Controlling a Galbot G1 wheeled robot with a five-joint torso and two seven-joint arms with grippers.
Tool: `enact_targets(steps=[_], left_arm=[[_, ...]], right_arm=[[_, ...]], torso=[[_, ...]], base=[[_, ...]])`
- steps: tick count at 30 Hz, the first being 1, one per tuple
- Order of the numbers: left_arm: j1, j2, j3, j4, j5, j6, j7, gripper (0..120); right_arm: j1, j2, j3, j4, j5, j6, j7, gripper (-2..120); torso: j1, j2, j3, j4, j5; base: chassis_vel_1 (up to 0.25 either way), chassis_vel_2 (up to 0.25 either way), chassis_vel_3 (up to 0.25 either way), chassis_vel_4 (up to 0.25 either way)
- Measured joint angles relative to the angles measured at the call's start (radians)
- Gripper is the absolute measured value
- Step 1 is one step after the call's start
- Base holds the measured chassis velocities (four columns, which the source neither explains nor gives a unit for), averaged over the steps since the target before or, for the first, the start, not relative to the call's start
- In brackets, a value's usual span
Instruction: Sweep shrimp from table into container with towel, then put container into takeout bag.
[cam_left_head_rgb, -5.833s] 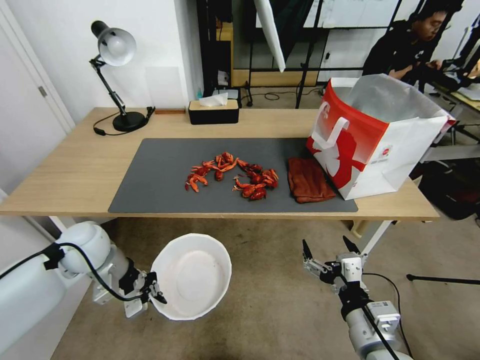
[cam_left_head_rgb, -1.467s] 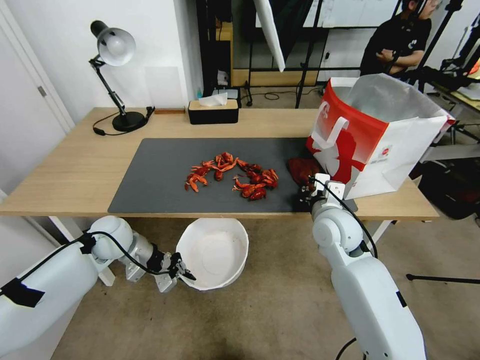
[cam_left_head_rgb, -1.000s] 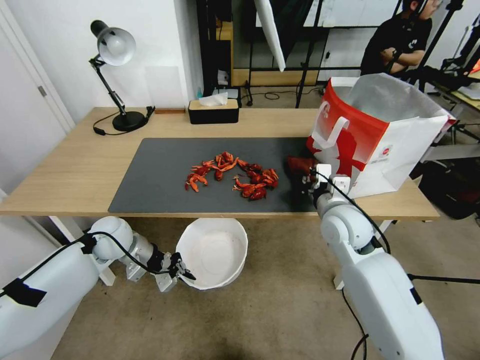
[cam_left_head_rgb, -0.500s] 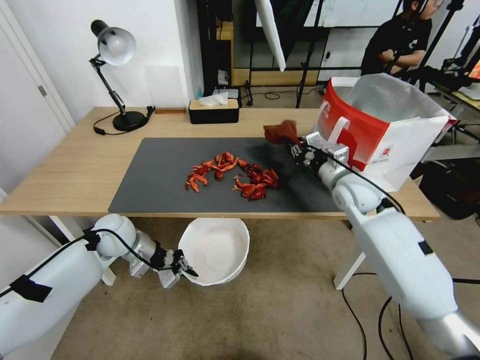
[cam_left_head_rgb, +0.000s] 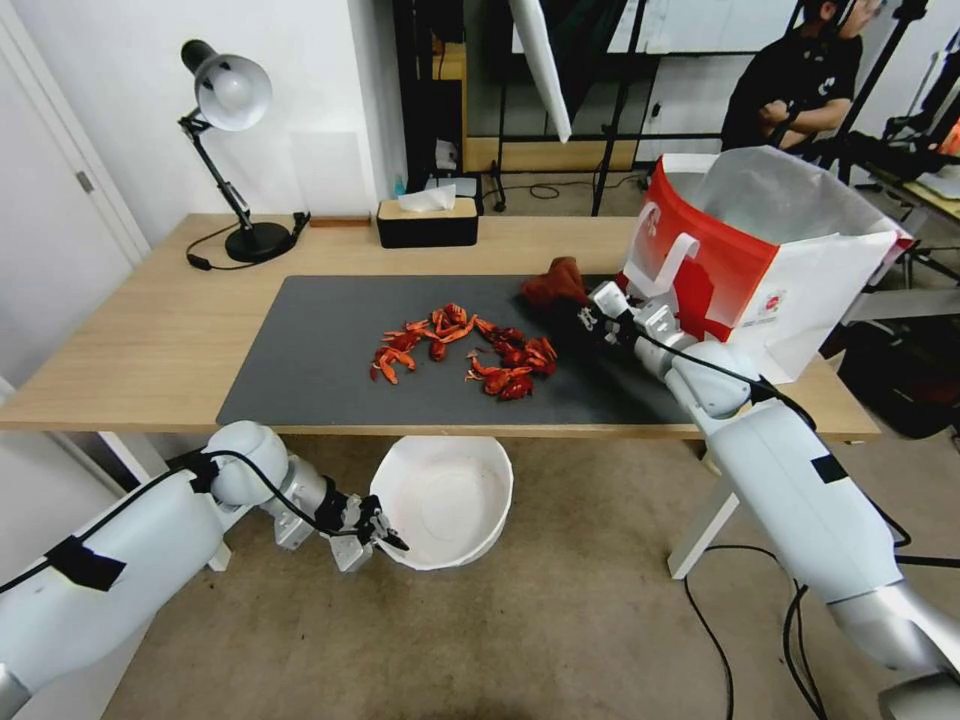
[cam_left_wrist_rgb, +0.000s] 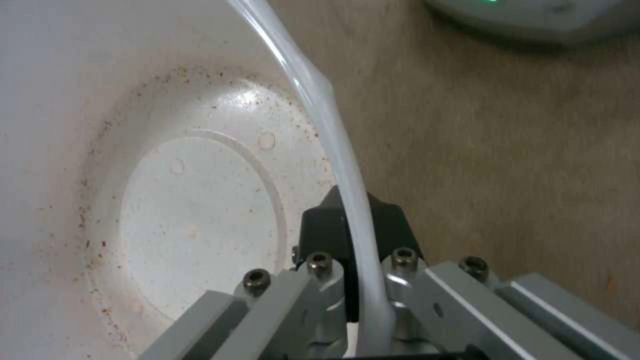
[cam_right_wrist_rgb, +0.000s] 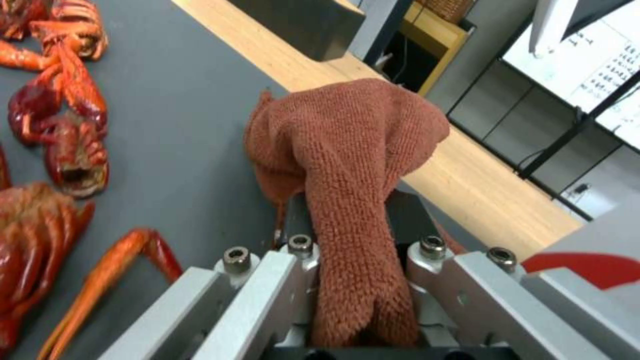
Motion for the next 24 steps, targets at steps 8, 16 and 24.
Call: enact_targets(steps=[8, 16, 24], left_arm=[[-0.043, -0.014, 0.026, 0.024, 0.059, -0.015, 0.049, 0], [-0.094, -0.022, 0.078, 0.016, 0.079, -0.017, 0.071, 0], [-0.148, -0.032, 0.151, 0.022, 0.029, 0.017, 0.095, 0]], right_arm=[[-0.025, -0.003, 0.008, 0.024, -0.001, -0.004, 0.005, 8], [-0.032, -0.013, 0.001, 0.035, 0.005, -0.015, 0.003, 8], [-0.040, -0.021, -0.002, 0.039, 0.005, -0.022, -0.011, 8]], torso=[[0.000, 0.000, 0.000, 0.0005, 0.0000], [0.000, 0.000, 0.000, 0.0003, 0.0000], [0.000, 0.000, 0.000, 0.0003, 0.0001]], base=[[0.000, 0.000, 0.000, 0.000], [0.000, 0.000, 0.000, 0.000], [0.000, 0.000, 0.000, 0.000]])
